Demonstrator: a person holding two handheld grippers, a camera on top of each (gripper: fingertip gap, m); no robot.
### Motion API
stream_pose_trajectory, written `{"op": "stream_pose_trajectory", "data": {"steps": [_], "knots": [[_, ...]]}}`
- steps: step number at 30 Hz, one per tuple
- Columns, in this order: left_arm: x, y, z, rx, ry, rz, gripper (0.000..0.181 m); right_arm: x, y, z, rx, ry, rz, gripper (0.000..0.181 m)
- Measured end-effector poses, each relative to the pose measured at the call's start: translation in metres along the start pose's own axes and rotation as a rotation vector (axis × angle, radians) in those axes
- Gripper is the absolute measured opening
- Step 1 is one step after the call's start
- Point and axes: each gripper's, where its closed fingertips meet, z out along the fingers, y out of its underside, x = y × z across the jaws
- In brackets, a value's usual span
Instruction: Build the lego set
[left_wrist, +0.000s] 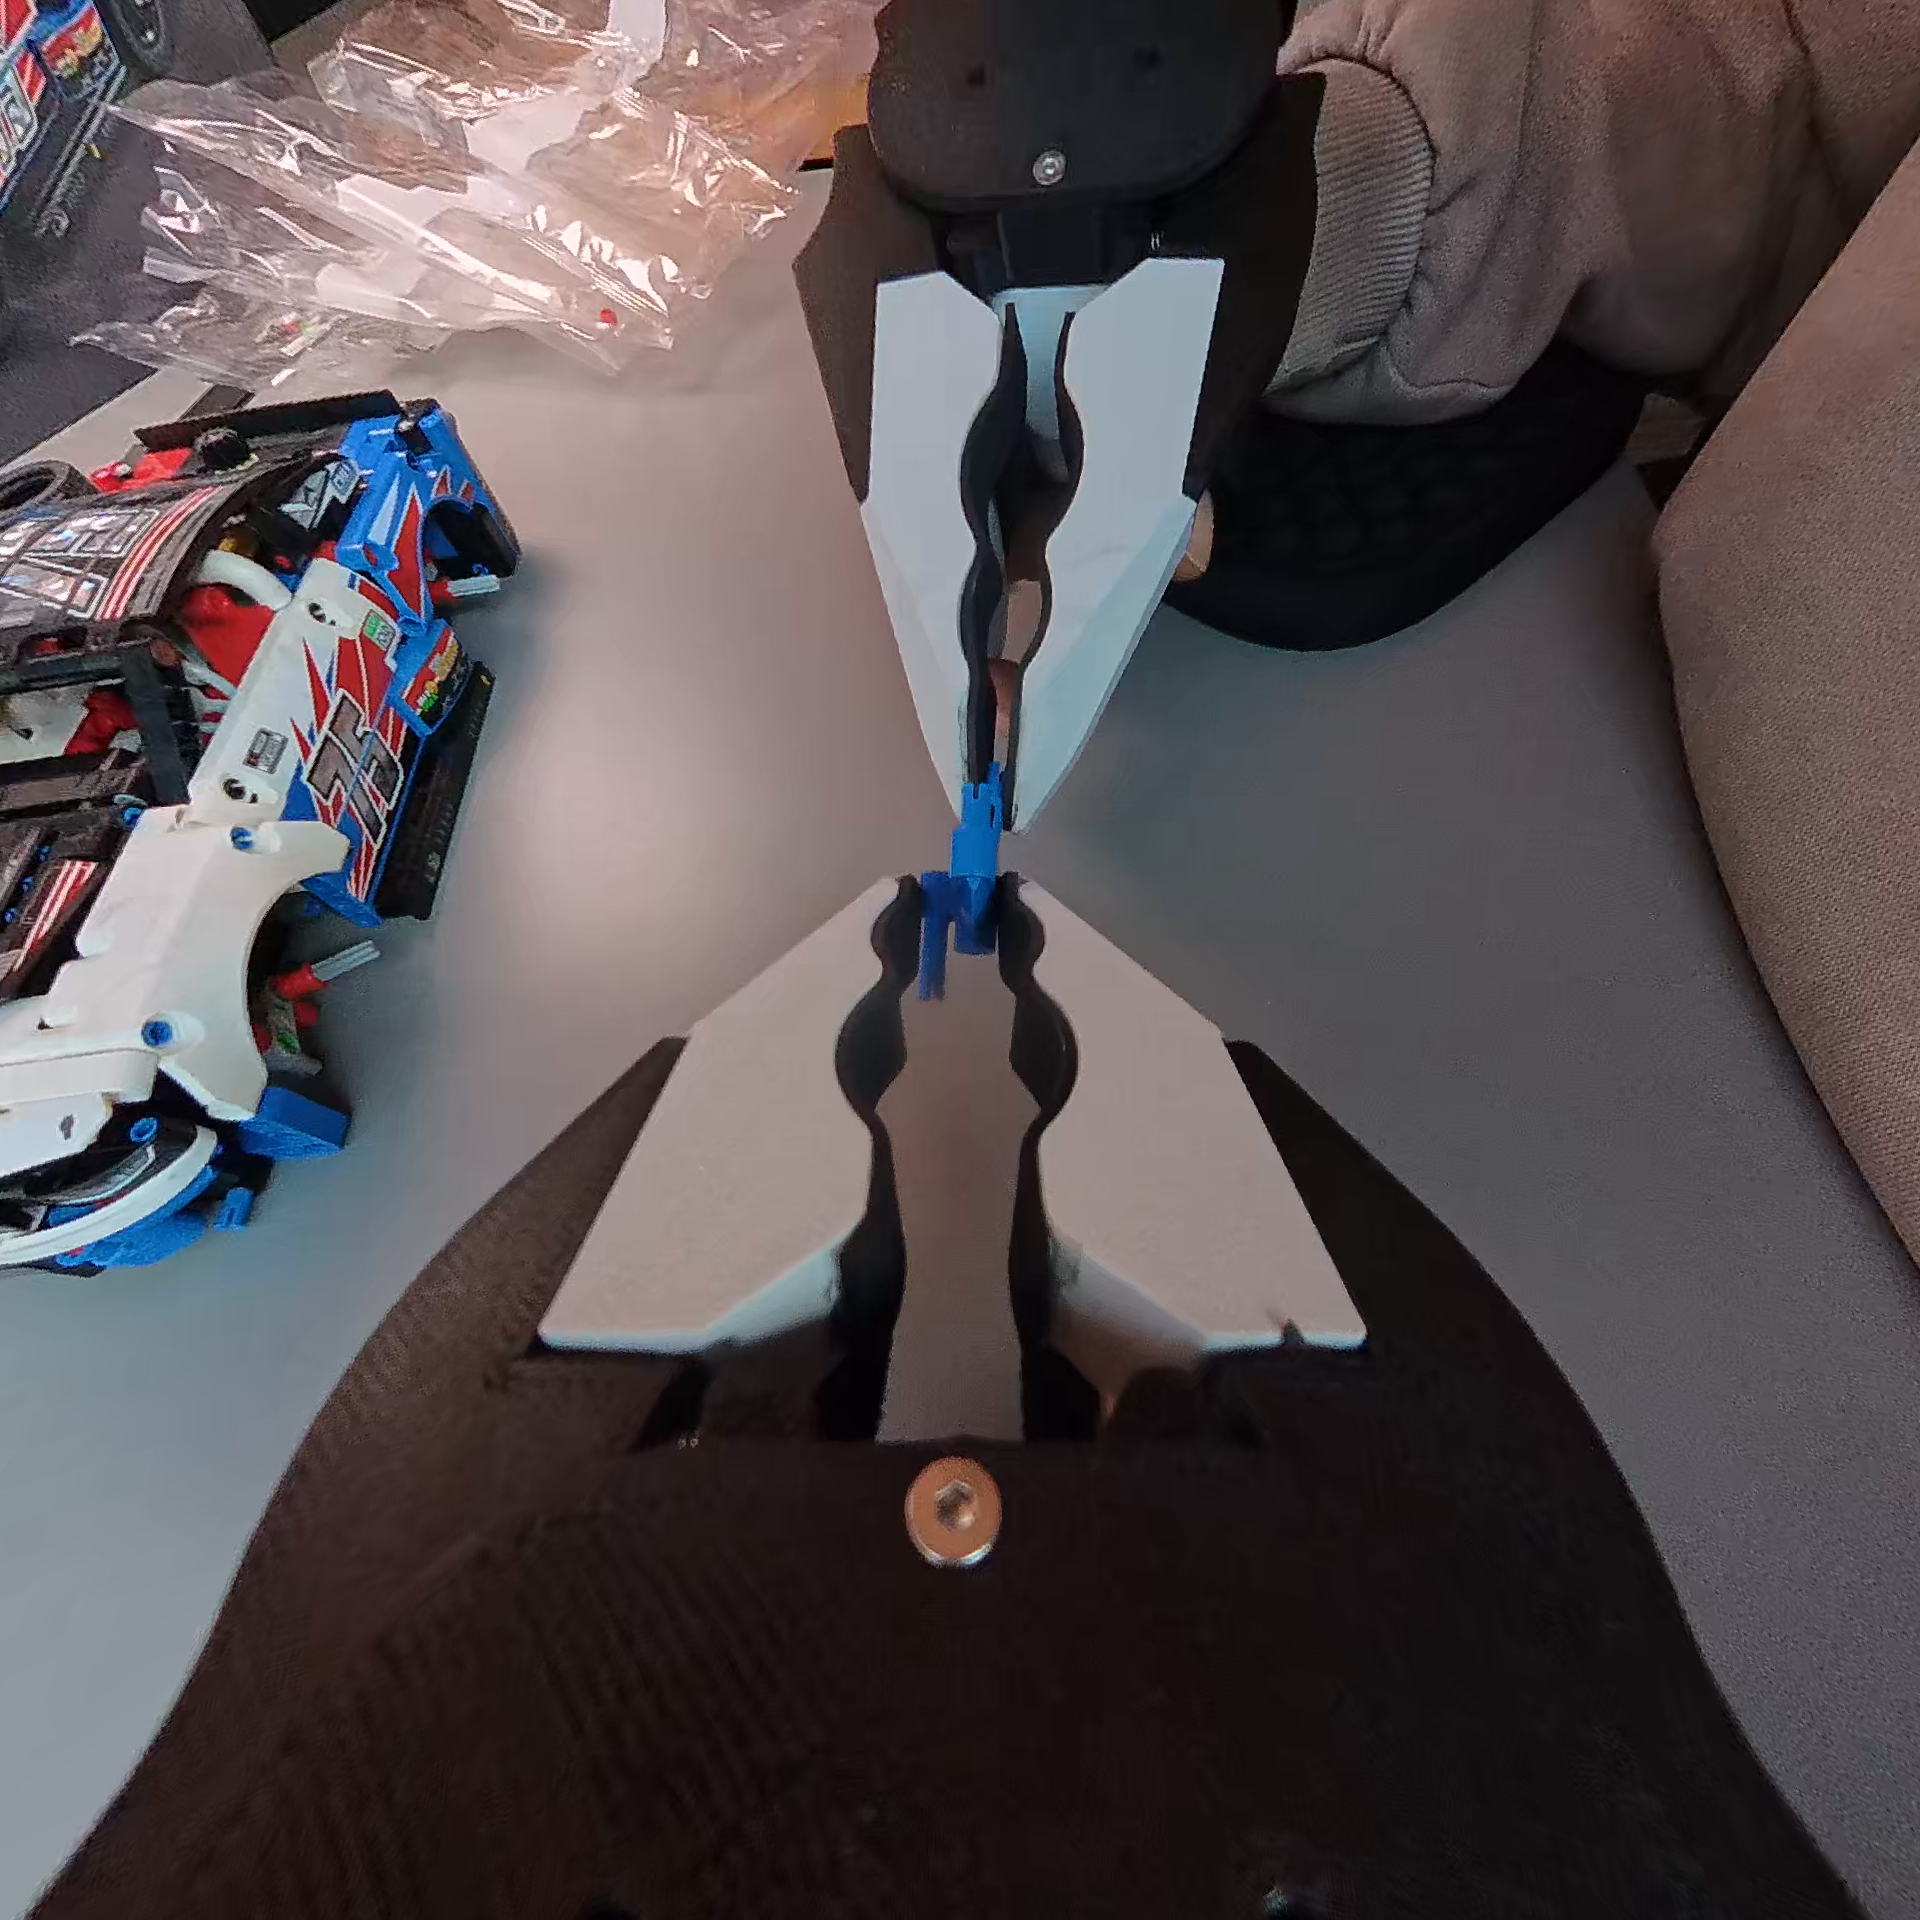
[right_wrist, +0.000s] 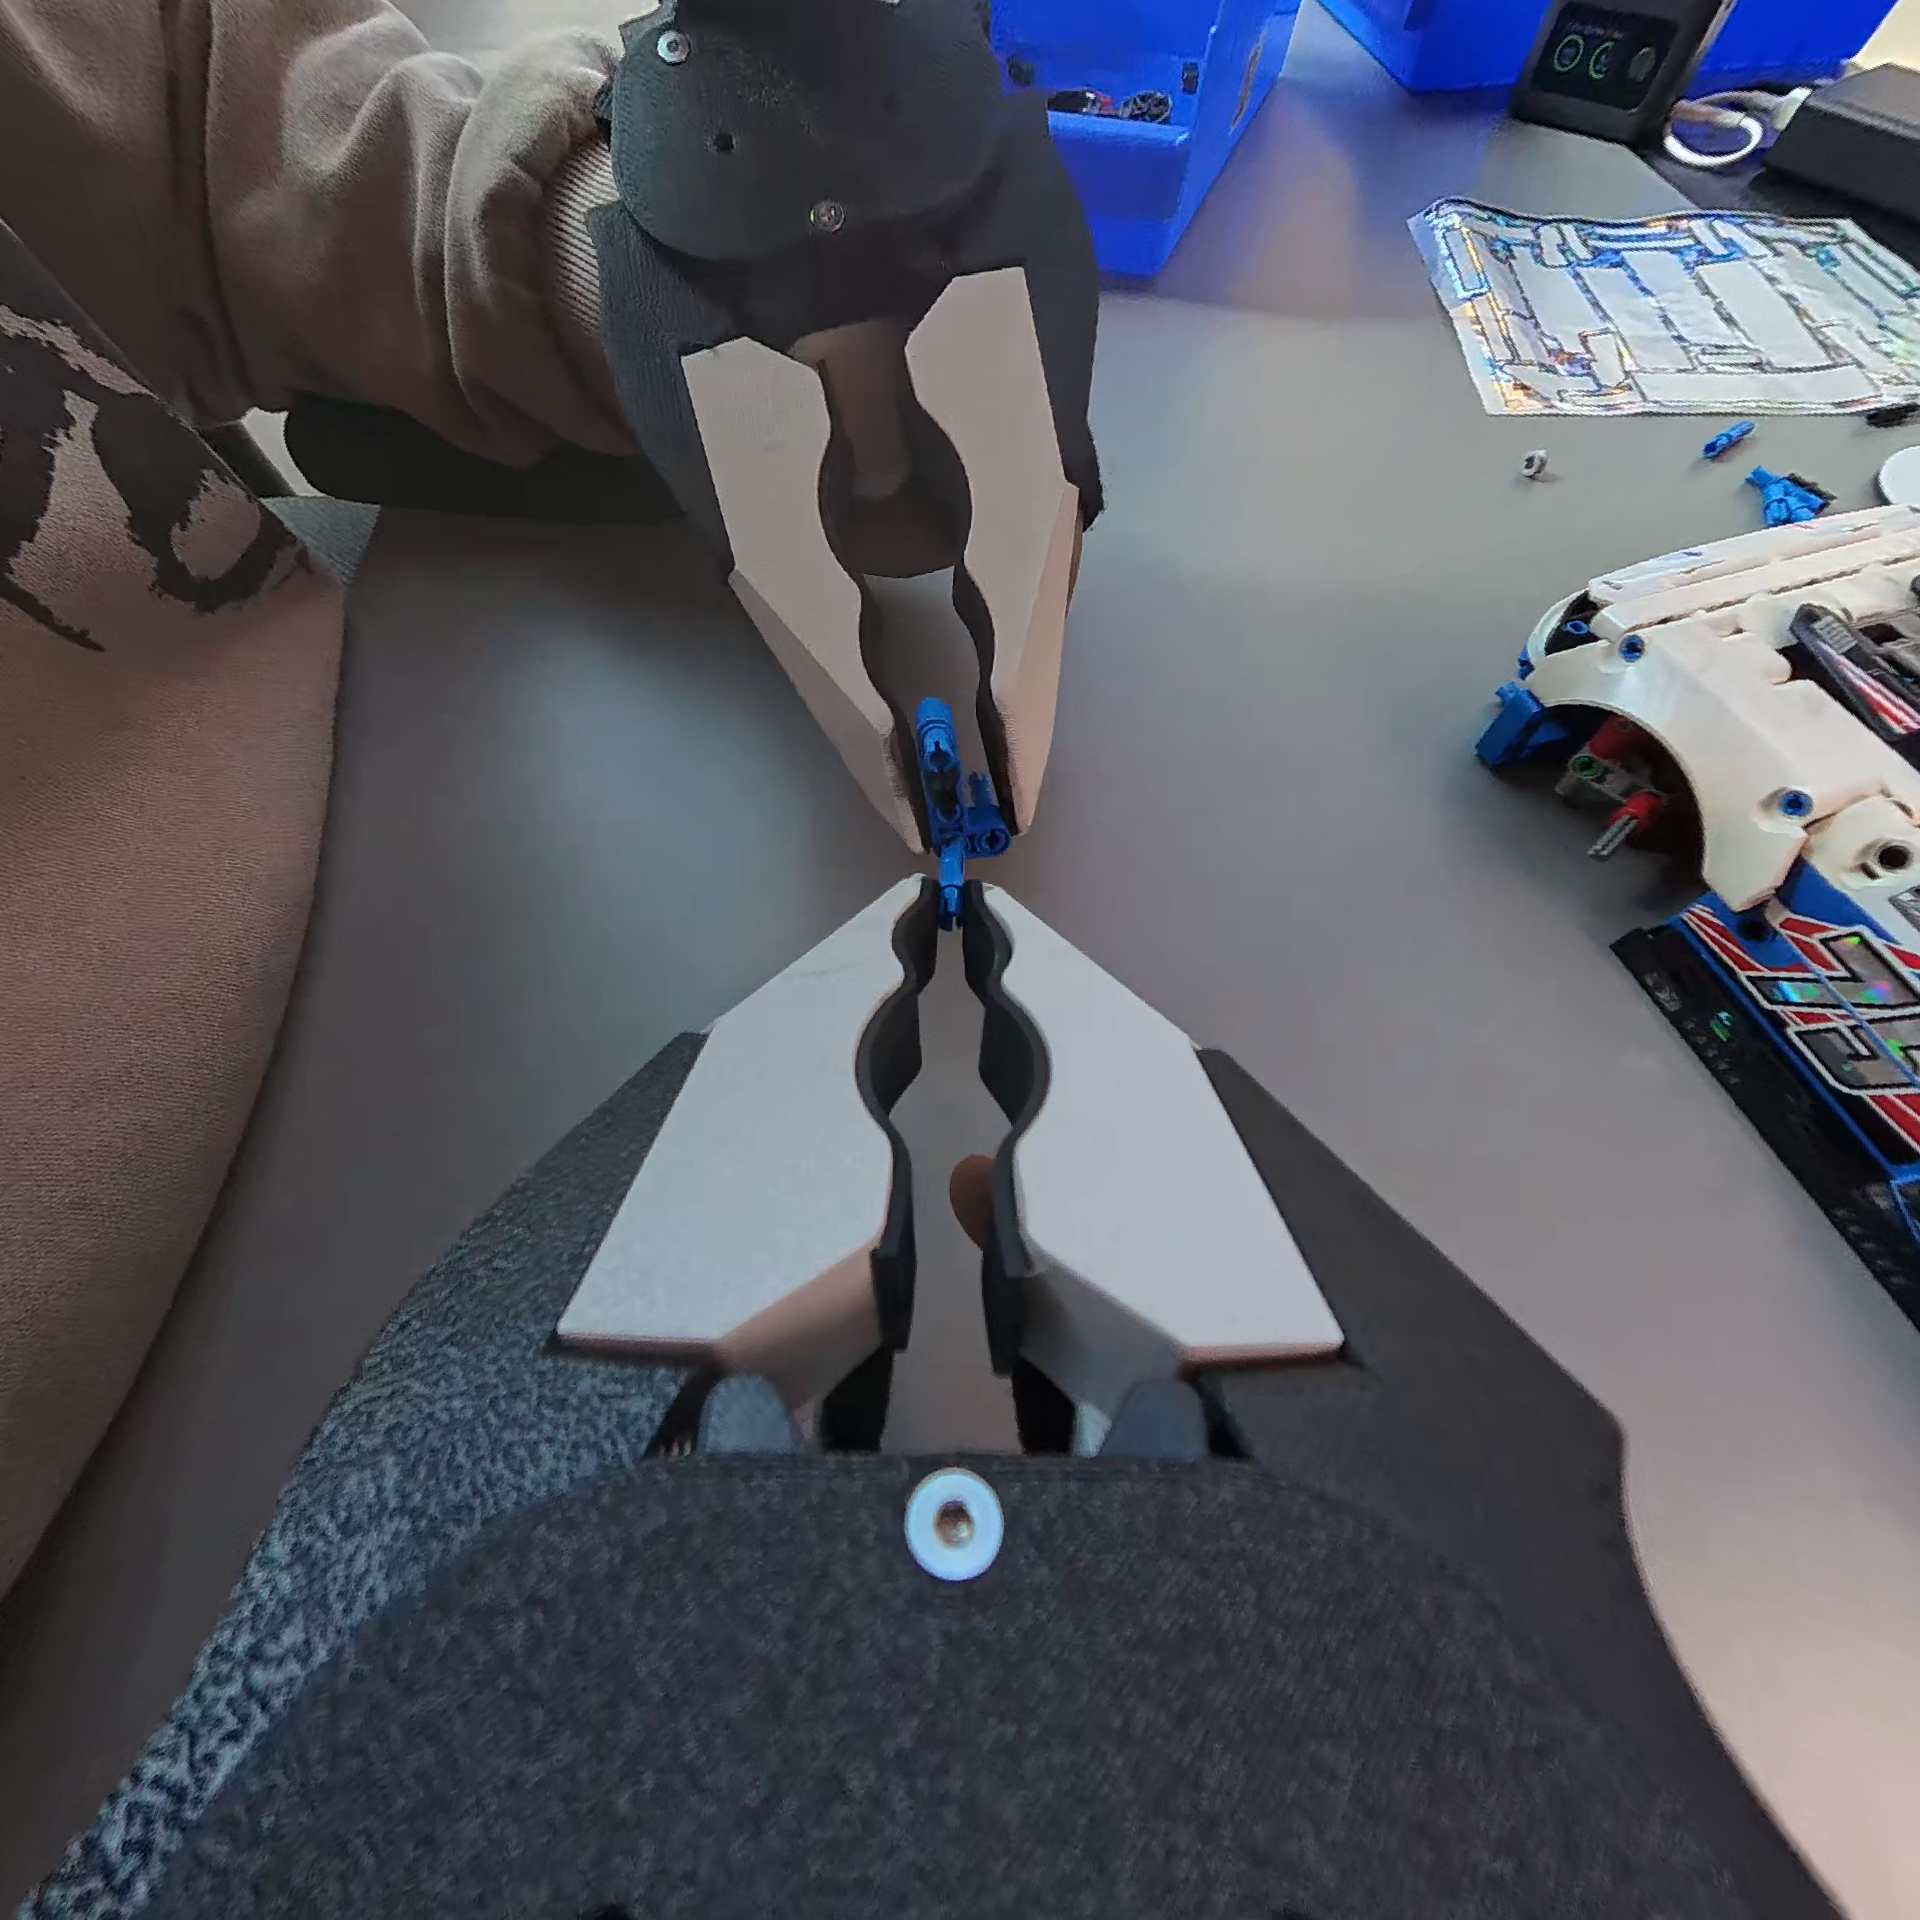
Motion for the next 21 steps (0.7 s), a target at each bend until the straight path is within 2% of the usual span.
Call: {"op": "stream_pose_trajectory", "data": {"steps": [7,11,14,17,21], "knots": [[0.010,0.009,0.007,-0.078,-0.017,0.123,0.012,-0.008,0.013,0.003,-0.127,-0.018,-0.030,0.001],[0.012,0.010,0.009,-0.088,-0.047,0.154,0.012,-0.008,0.012,0.003,-0.115,-0.013,-0.019,0.001],[0.010,0.001,0.004,-0.019,-0.048,0.096,0.012,-0.006,0.000,-0.001,-0.019,-0.033,0.053,0.002],[0.004,-0.017,-0.006,0.124,-0.004,-0.069,0.012,-0.003,-0.020,-0.012,0.127,-0.090,0.174,0.002],[0.003,-0.033,-0.014,0.244,0.064,-0.210,0.012,-0.004,-0.033,-0.020,0.226,-0.143,0.238,0.002]]}}
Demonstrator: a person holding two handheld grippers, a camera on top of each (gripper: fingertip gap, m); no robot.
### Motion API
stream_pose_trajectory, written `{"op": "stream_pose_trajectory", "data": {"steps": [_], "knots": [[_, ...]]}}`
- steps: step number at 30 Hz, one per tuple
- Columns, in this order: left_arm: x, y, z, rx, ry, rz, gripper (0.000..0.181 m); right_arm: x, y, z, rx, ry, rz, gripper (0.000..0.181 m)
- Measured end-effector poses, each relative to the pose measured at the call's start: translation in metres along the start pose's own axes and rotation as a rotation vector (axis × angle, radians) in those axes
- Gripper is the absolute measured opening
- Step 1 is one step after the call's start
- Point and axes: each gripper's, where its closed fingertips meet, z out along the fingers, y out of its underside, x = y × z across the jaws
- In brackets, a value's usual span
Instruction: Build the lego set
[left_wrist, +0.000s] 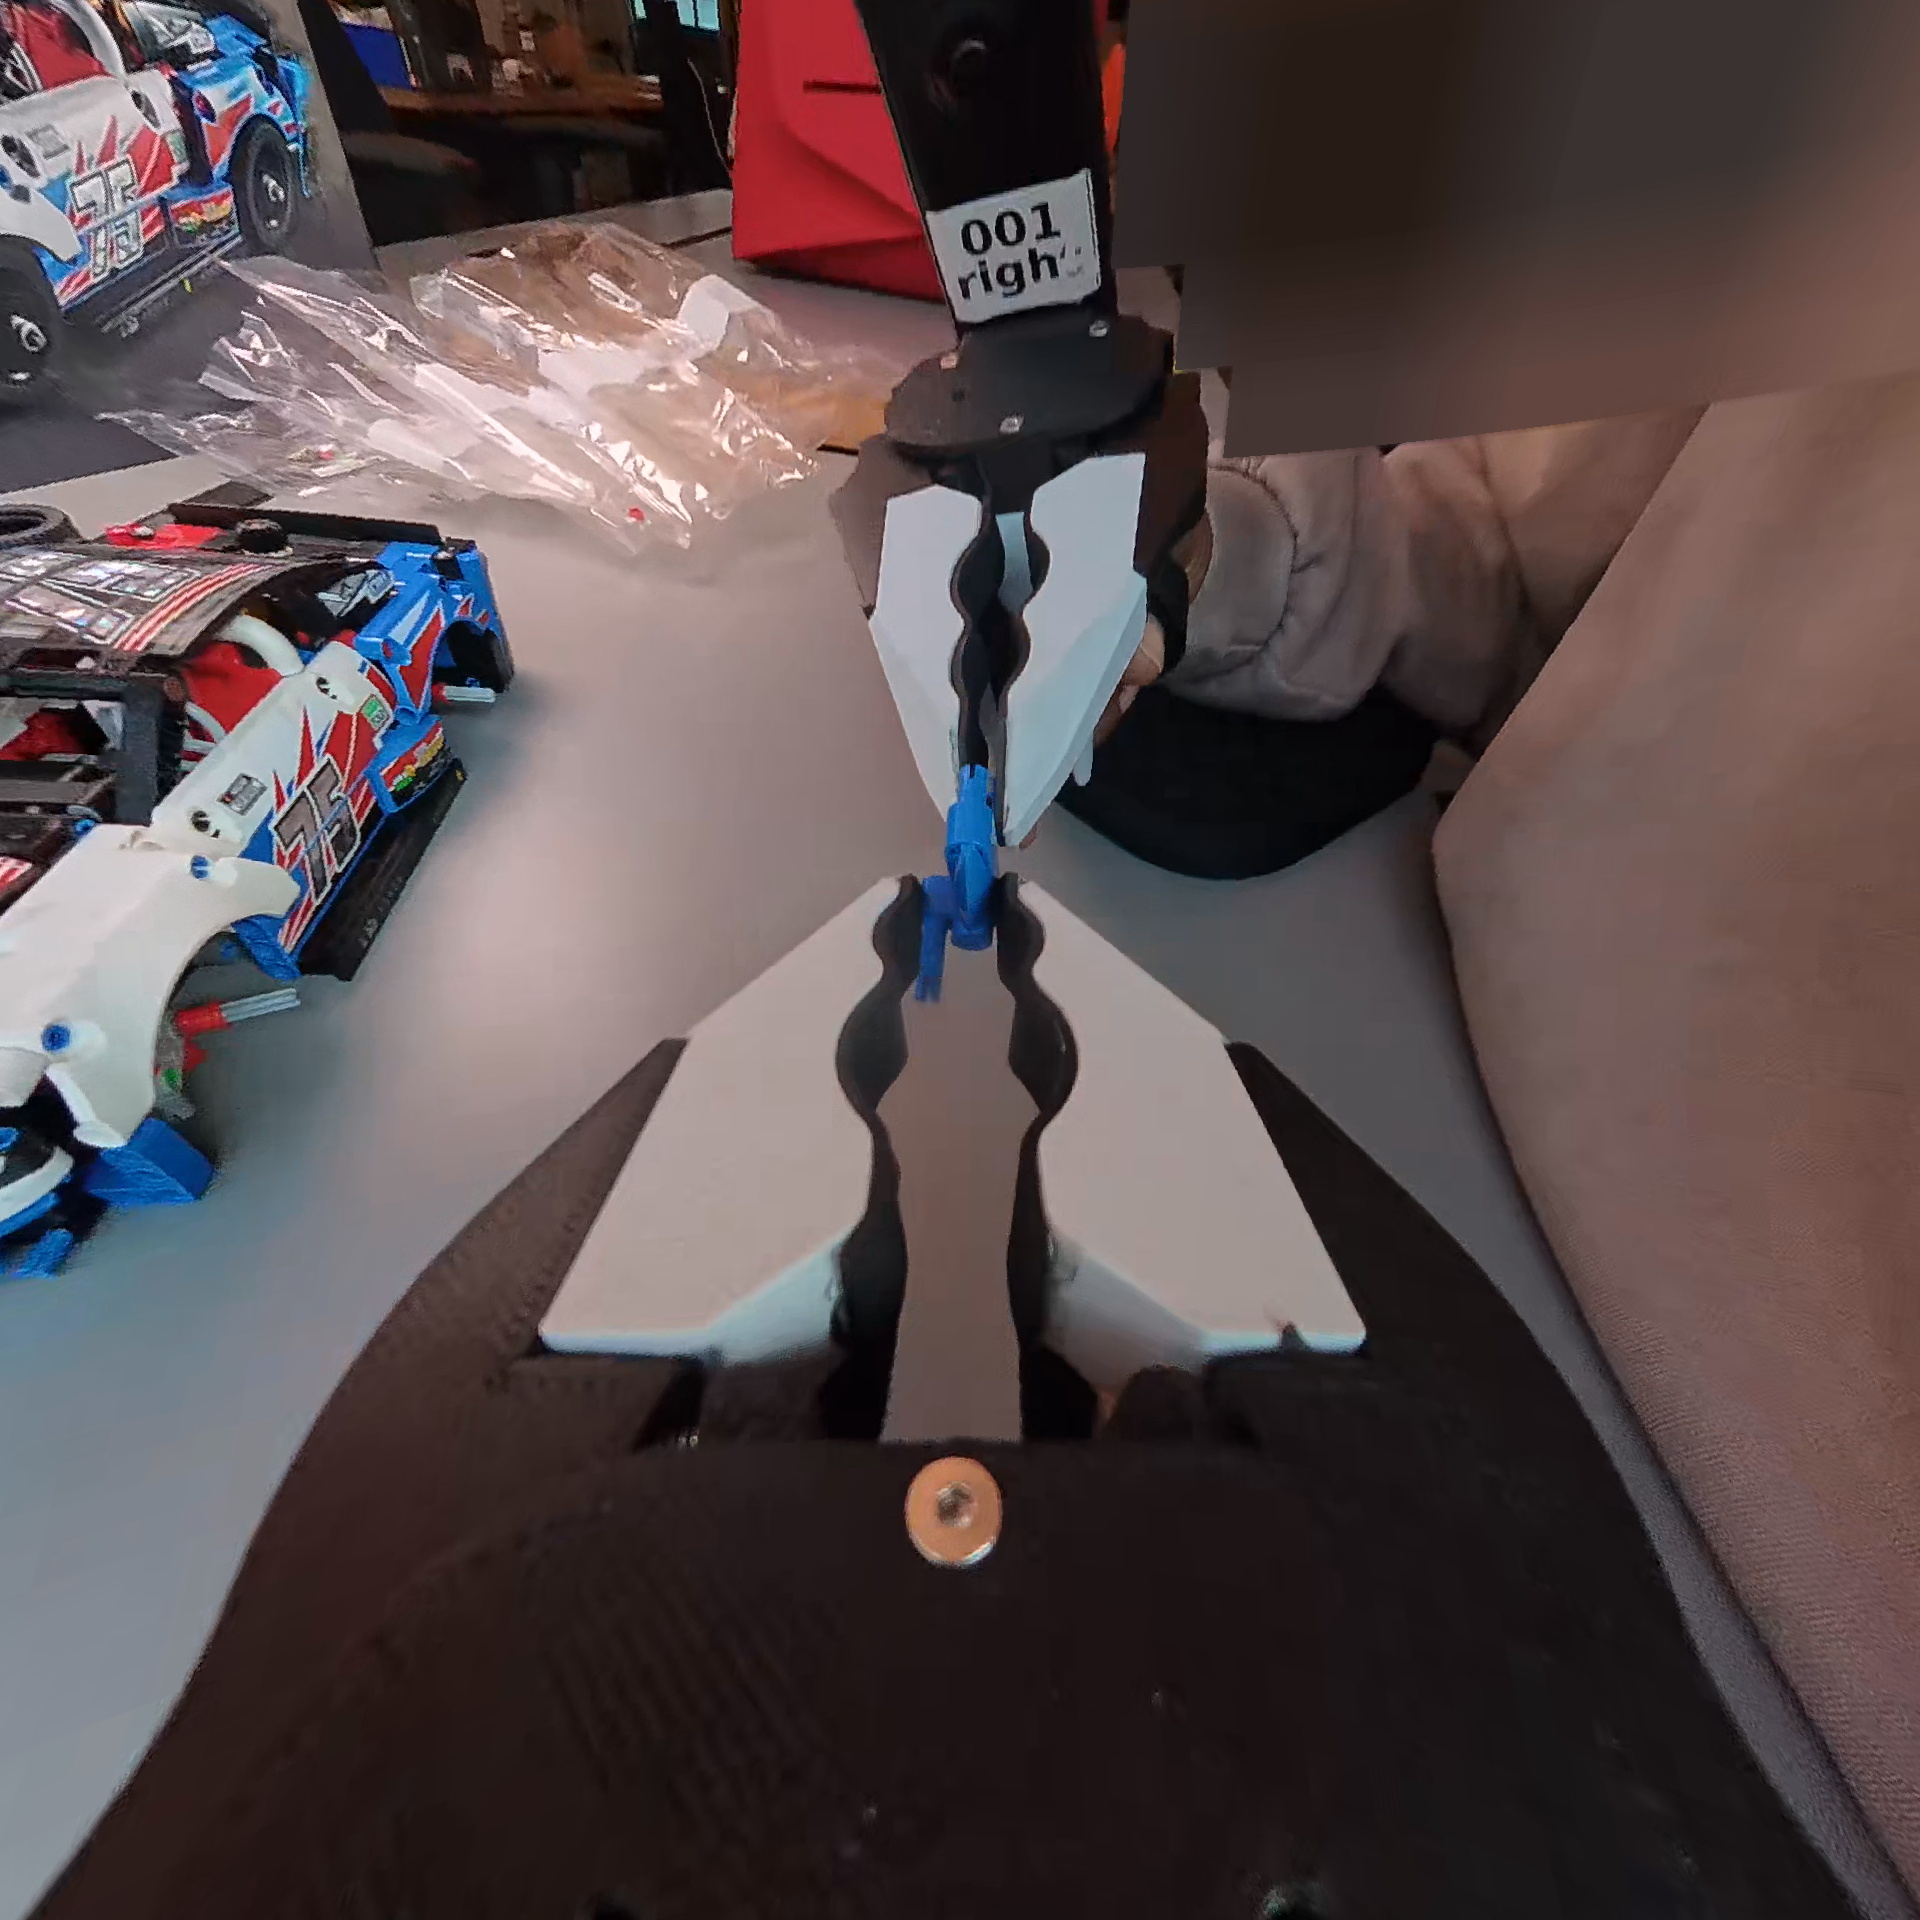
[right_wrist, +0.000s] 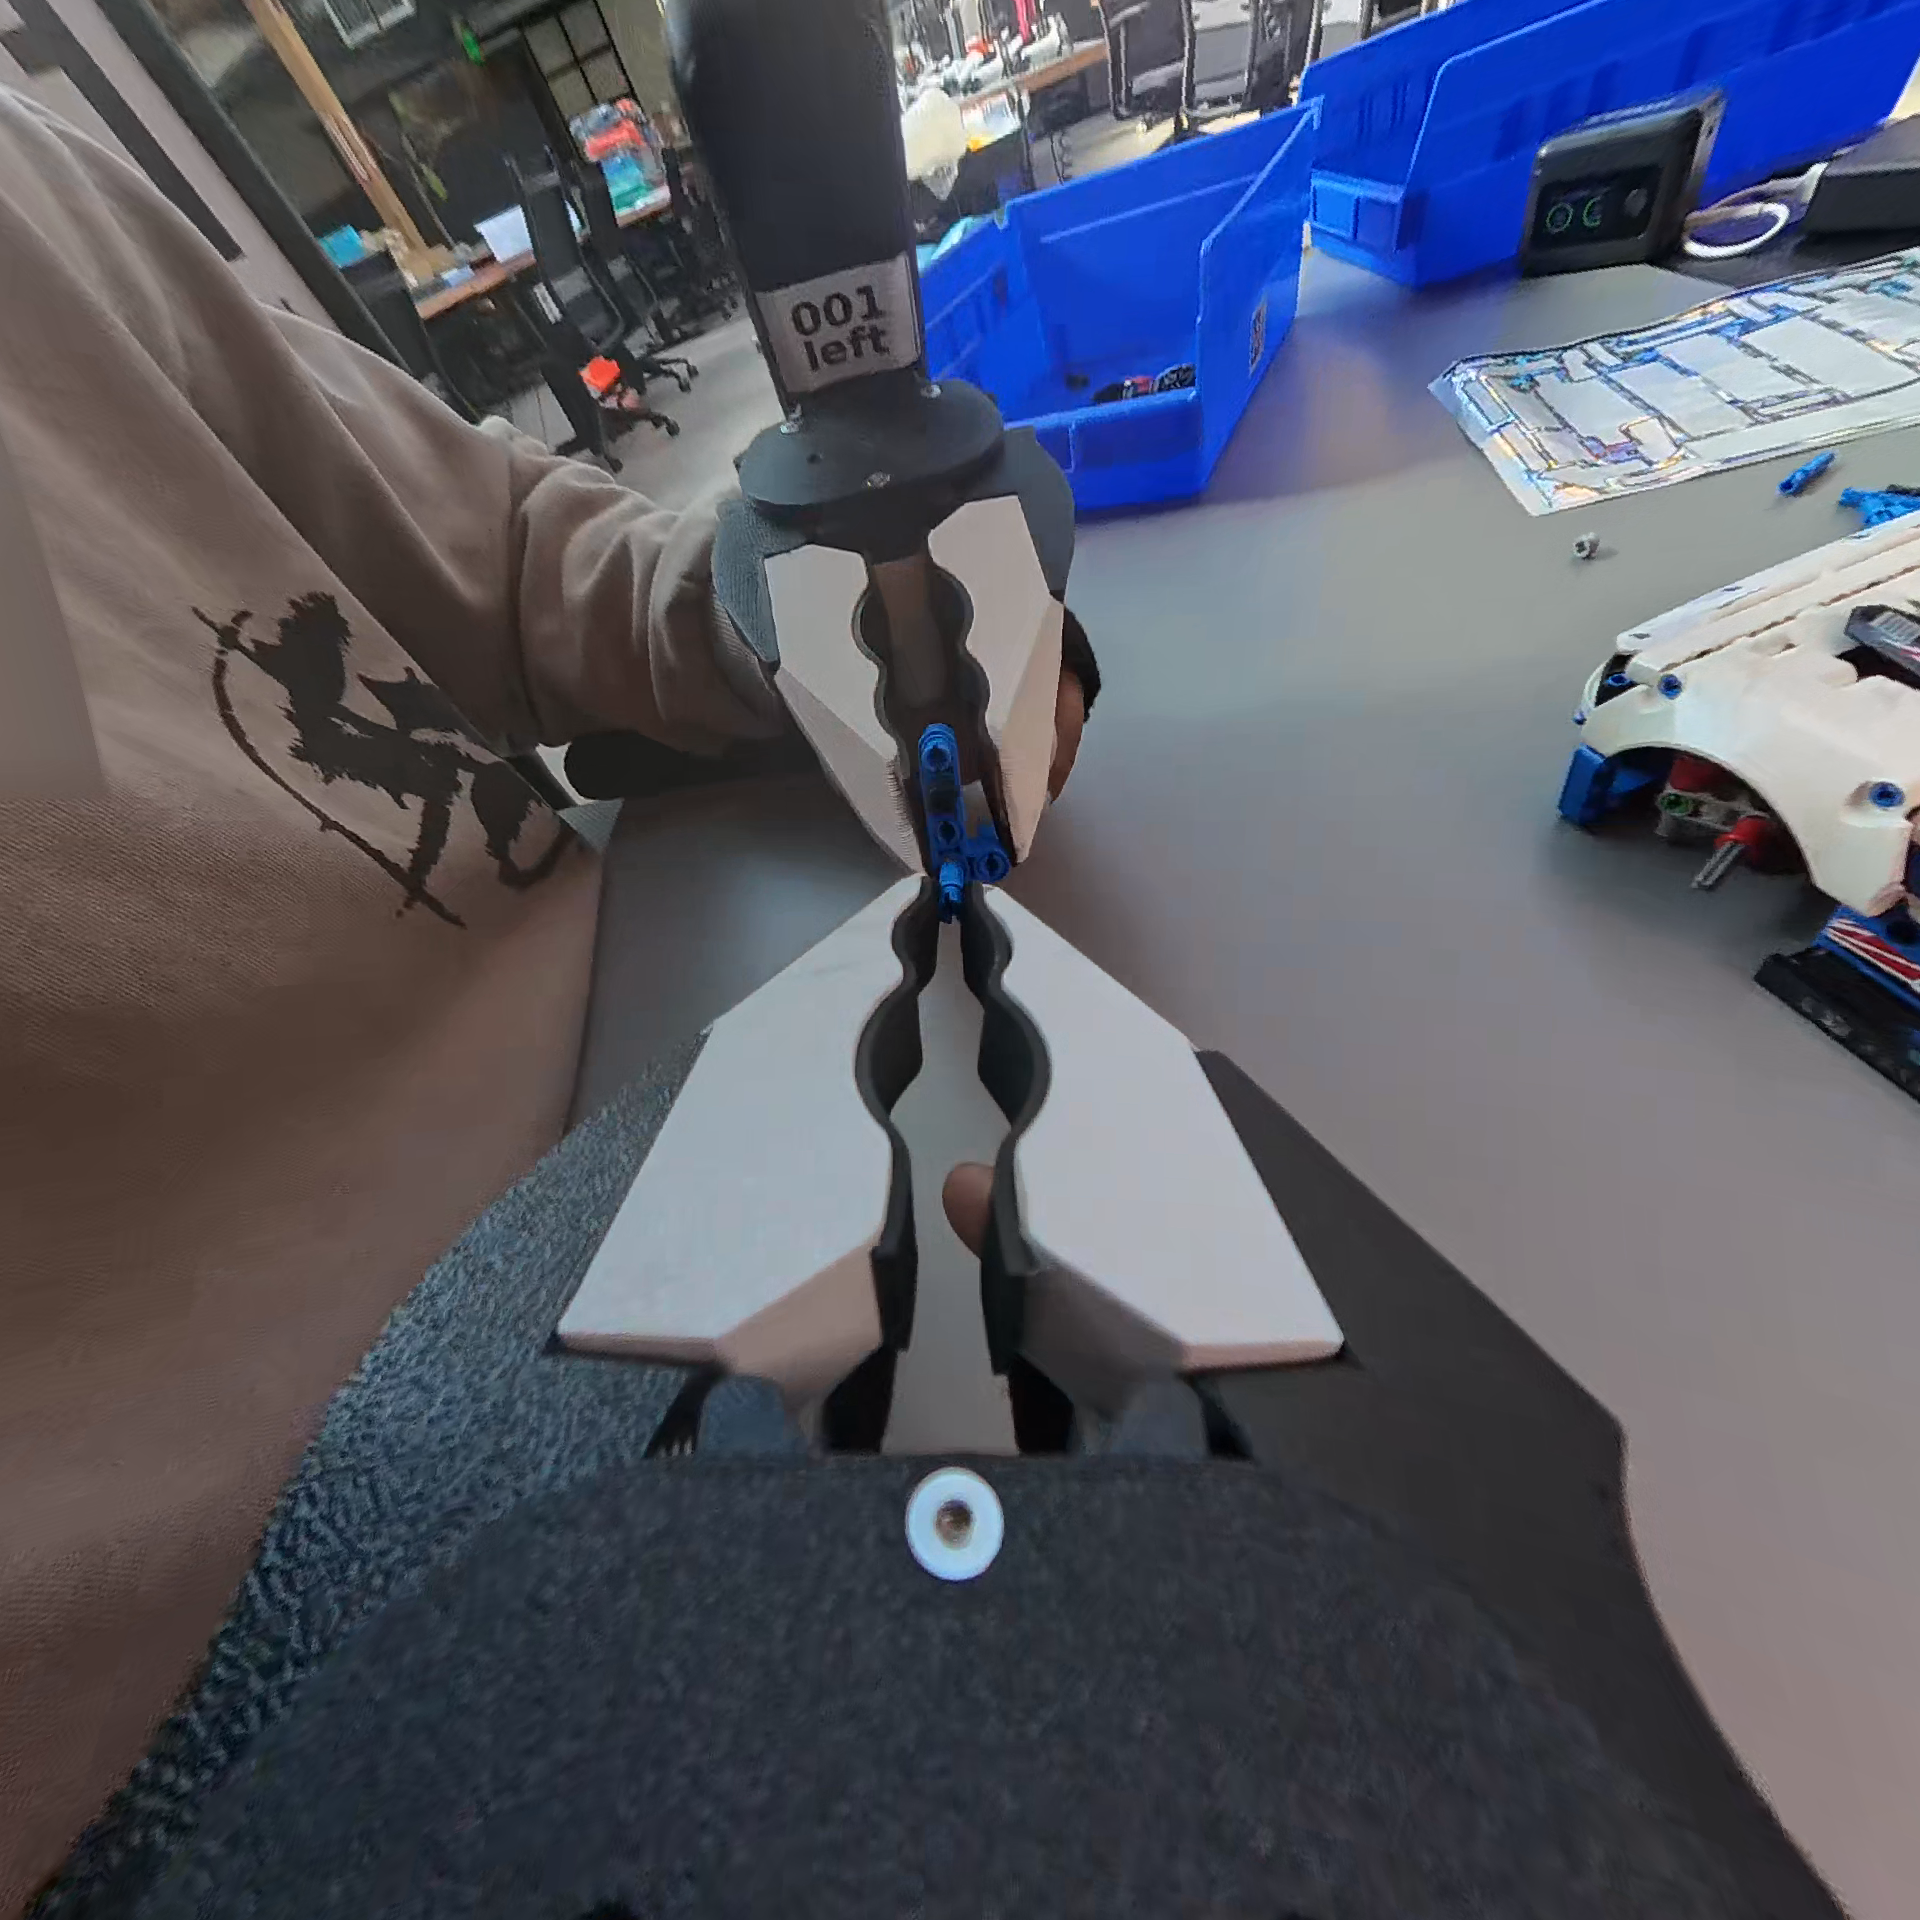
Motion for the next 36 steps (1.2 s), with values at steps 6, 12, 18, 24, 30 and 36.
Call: {"op": "stream_pose_trajectory", "data": {"steps": [6,12,18,24,30,36], "knots": [[0.002,-0.003,-0.001,0.031,0.039,-0.066,0.012,-0.003,-0.001,0.000,-0.033,0.029,-0.079,0.002],[0.006,0.006,0.005,-0.040,0.029,0.038,0.012,-0.004,0.015,-0.002,-0.185,0.061,-0.159,0.002],[0.008,0.016,0.009,-0.094,0.005,0.095,0.012,-0.004,0.023,-0.001,-0.206,0.057,-0.136,0.002],[0.003,-0.002,0.002,0.030,0.041,-0.070,0.012,-0.002,0.005,-0.002,-0.058,0.024,-0.045,0.002],[0.010,-0.013,-0.001,0.101,0.094,-0.141,0.012,-0.011,-0.006,-0.005,0.017,-0.054,0.029,0.002],[0.007,-0.030,-0.007,0.203,0.085,-0.213,0.004,-0.005,-0.016,-0.003,0.114,-0.018,0.045,0.001]]}}
